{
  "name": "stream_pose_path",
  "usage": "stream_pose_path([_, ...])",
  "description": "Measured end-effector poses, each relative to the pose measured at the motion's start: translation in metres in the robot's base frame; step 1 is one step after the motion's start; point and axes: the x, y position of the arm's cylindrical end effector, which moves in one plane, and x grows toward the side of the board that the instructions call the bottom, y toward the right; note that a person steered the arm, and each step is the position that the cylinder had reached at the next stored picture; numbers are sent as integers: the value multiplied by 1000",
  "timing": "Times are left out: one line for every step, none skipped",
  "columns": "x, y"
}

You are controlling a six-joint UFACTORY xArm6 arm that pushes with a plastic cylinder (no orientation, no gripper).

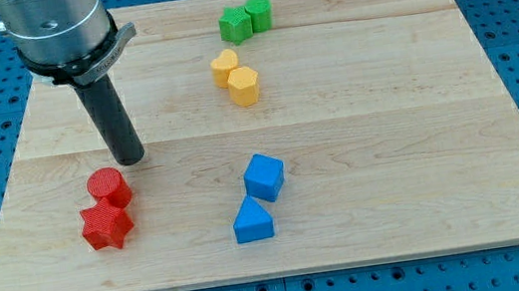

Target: Push the yellow hexagon into the yellow heart

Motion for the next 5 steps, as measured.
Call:
stream_pose_path([0,0])
stream_pose_path([-1,0])
stream_pose_path([-3,0])
stream_pose_path([-6,0])
stream_pose_path([-12,0])
